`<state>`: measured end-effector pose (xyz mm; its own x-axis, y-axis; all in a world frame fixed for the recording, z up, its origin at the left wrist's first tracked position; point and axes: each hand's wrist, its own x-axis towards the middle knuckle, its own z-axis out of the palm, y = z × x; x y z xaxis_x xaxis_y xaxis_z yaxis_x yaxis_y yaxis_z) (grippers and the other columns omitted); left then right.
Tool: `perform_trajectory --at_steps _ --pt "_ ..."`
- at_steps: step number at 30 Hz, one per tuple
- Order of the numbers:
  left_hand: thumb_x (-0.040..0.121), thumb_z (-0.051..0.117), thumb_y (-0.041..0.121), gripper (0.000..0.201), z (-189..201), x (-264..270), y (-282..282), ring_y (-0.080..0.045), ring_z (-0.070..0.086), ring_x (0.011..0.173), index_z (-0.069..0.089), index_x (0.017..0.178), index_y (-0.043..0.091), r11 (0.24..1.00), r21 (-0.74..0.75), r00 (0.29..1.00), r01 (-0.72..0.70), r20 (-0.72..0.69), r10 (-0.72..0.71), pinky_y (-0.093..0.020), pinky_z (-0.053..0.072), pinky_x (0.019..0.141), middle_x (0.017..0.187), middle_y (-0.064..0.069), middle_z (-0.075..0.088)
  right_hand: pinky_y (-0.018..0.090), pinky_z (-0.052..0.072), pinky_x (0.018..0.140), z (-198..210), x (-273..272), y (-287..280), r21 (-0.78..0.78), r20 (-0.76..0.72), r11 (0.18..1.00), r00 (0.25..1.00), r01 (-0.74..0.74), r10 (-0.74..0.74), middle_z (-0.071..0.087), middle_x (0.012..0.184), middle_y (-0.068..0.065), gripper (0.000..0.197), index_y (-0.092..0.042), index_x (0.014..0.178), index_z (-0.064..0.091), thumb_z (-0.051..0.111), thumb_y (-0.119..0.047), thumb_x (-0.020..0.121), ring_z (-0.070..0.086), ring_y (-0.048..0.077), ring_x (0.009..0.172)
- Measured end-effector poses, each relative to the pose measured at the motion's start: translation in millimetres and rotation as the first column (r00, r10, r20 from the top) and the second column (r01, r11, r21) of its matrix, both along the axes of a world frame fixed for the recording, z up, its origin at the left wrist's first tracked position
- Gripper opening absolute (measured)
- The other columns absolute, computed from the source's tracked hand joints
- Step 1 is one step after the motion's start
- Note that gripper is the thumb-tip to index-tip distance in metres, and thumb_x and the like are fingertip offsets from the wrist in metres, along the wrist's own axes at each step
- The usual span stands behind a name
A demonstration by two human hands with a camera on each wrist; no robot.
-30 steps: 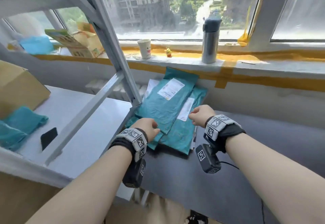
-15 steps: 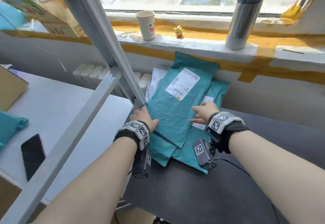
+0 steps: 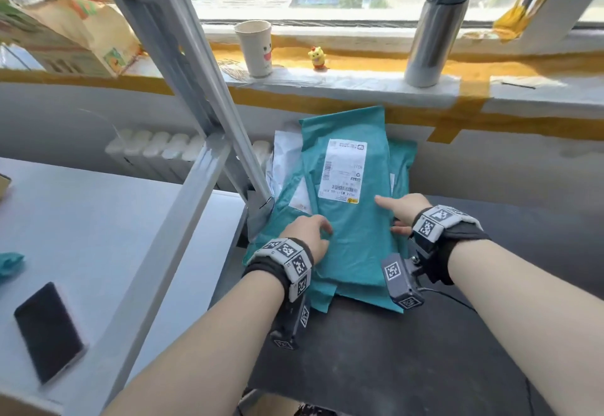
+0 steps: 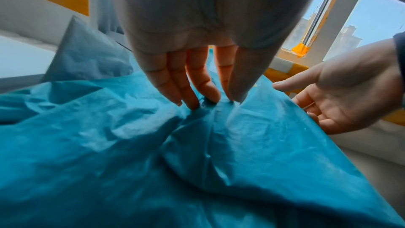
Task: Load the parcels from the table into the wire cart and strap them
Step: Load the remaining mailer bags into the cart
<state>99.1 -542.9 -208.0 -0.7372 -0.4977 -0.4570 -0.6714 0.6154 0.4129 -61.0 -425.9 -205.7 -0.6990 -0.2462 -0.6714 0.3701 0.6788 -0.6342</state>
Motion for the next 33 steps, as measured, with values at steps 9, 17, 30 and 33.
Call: perform_trajectory --at_steps 9,17,30,33 --pt "0.087 0.059 0.033 0.049 -5.3 -3.2 -21.6 -0.032 0.044 0.125 0.047 0.129 0.011 0.938 -0.228 0.964 -0.262 -0.022 0.264 -0.037 0.037 0.102 0.134 -0.014 0.047 0.023 0.044 0.046 -20.8 2.8 34.3 -0.058 -0.05 0.998 0.998 0.023 -0.026 0.063 0.089 0.009 0.014 -0.011 0.08 0.056 0.062 -0.017 0.091 0.059 0.022 0.073" --pt "0.074 0.067 0.059 0.088 -7.5 -3.3 -23.8 -0.033 0.039 0.129 0.031 0.137 0.009 0.926 -0.305 0.954 -0.222 0.128 0.27 -0.037 0.033 0.105 0.137 -0.018 0.043 0.035 0.052 0.069 -19.8 2.4 52.8 0.002 -0.153 1.0 0.988 0.001 -0.001 0.067 0.112 0.016 0.015 -0.014 0.077 0.056 0.059 -0.012 0.091 0.062 0.025 0.088" --pt "0.092 0.052 0.021 0.017 9.2 -2.9 -17.3 -0.028 0.059 0.106 0.059 0.106 0.014 0.981 -0.178 0.99 -0.079 0.098 0.098 -0.028 0.045 0.085 0.115 -0.012 0.062 0.034 0.049 0.073 -3.1 12.6 81.6 0.092 -0.201 0.996 0.98 0.012 0.007 0.064 0.117 0.015 0.028 -0.004 0.118 0.058 0.056 -0.01 0.091 0.058 0.024 0.09" --pt "0.091 0.048 0.016 0.014 10.3 -5.1 -13.2 -0.028 0.061 0.1 0.057 0.101 0.014 0.983 -0.143 0.99 -0.116 0.065 0.127 -0.029 0.048 0.081 0.111 -0.014 0.061 0.035 0.049 0.082 -2.7 18.0 89.8 0.092 -0.201 0.995 0.979 0.05 -0.031 0.064 0.118 0.015 0.029 -0.003 0.119 0.058 0.056 -0.008 0.09 0.062 0.029 0.101"
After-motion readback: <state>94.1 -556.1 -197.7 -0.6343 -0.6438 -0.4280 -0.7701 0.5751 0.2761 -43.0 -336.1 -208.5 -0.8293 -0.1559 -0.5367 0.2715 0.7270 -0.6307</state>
